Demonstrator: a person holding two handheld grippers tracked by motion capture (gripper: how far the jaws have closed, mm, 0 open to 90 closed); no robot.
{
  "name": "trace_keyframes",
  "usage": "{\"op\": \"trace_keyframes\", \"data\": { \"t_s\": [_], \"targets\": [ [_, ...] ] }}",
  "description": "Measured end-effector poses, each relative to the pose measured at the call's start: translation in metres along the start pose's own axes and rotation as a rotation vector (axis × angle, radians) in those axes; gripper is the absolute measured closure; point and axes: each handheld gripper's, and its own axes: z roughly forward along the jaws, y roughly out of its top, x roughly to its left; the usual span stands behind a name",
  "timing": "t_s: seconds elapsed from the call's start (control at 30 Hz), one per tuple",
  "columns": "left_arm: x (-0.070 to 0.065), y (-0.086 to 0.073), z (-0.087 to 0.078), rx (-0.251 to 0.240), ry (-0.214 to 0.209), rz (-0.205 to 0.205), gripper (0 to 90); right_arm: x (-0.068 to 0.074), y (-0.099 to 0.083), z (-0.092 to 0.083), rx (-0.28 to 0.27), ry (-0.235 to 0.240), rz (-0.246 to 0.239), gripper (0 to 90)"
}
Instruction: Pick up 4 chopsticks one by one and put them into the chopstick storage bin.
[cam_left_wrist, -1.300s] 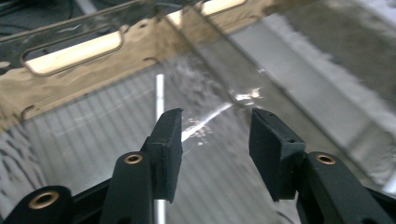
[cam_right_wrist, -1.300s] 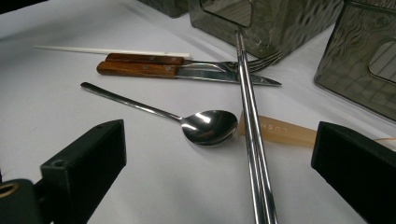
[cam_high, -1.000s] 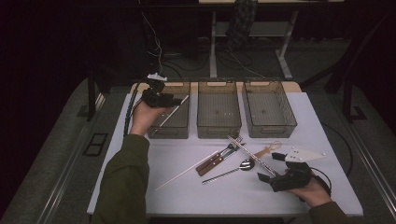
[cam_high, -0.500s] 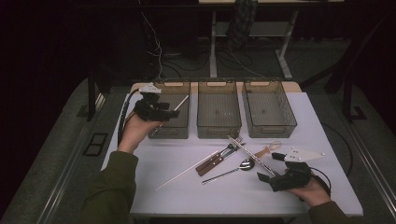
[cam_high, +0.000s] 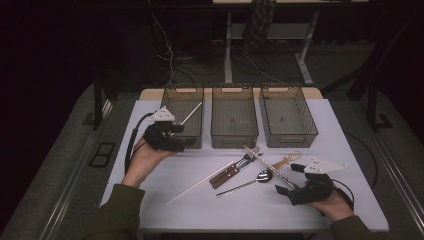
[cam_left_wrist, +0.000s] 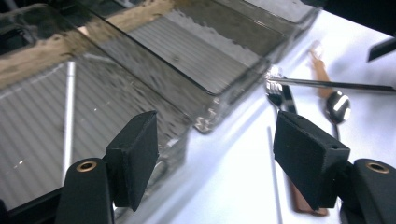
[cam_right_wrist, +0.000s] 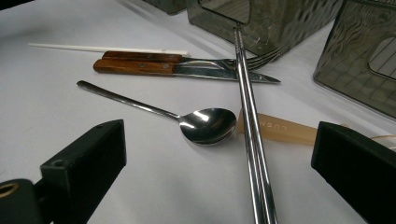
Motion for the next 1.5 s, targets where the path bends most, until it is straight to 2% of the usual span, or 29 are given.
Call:
{"op": "trace_keyframes", "data": {
  "t_s": [0.23,0.5,0.67,0.73,0.83,0.97,1.03,1.23,1.5],
  "targets": [
    [-0.022,-0.022,0.006,0.015,-0.007,0.028,29.5,0.001,0.000,0.000,0.002,-0.002,0.003,2.7],
    [-0.039,-0.045,0.015,0.034,-0.021,0.035,31.9,0.000,0.000,0.000,0.002,-0.001,0.001,2.7],
    [-0.049,-0.059,0.020,0.056,-0.021,0.048,40.6,0.000,0.000,-0.001,-0.003,-0.002,0.003,2.7],
    [-0.053,-0.065,0.021,0.053,-0.034,0.035,46.3,0.000,0.000,-0.001,-0.002,-0.004,0.002,2.7],
    [-0.056,-0.069,0.024,0.072,-0.033,0.052,55.0,0.000,0.000,-0.001,-0.002,-0.003,0.001,2.7],
    [-0.058,-0.073,0.034,0.122,-0.062,0.054,63.3,0.000,0.000,-0.001,-0.003,-0.004,0.004,2.7],
    [-0.059,-0.075,0.037,0.137,-0.059,0.062,67.2,0.000,0.000,-0.001,-0.004,-0.004,0.004,2.7],
    [-0.059,-0.078,0.047,0.177,-0.064,0.062,71.6,0.000,0.000,-0.001,-0.004,-0.004,0.003,2.7],
    [-0.057,-0.079,0.052,0.176,-0.063,0.040,75.5,0.000,0.000,-0.001,-0.005,-0.005,0.004,2.7]
  ]
}}
